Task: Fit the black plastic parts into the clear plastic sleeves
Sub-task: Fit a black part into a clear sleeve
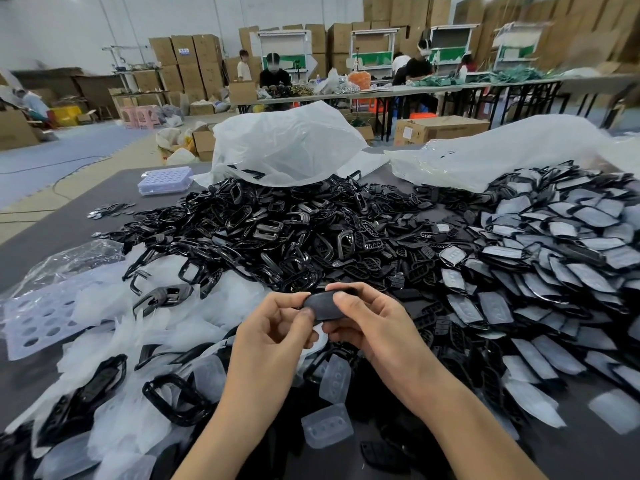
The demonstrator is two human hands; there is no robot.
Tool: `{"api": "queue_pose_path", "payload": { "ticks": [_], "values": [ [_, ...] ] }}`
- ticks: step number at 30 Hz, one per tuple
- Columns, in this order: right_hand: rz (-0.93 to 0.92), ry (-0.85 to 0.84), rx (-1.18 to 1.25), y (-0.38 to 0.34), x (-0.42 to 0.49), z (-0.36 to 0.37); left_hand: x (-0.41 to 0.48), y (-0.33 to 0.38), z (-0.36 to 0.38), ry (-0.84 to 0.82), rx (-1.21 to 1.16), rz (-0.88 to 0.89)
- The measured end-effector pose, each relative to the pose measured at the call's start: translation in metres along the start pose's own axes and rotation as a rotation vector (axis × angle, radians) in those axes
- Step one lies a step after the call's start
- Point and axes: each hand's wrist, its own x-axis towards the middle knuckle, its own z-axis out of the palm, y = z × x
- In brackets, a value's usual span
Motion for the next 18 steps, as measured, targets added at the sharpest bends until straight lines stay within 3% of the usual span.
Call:
{"api": "queue_pose_path", "payload": {
  "ticks": [10, 18],
  "values": [
    [0.036, -0.066, 0.004, 0.0026, 0.0008, 0.0, -0.0055, 0.0026, 0.0056, -0.032, 0.069, 0.042],
    [0.026, -0.037, -0.117, -0.0031, -0.0012, -0.0037, -0.0098, 0.0011, 0.0055, -0.047, 0.268, 0.201]
  ]
}}
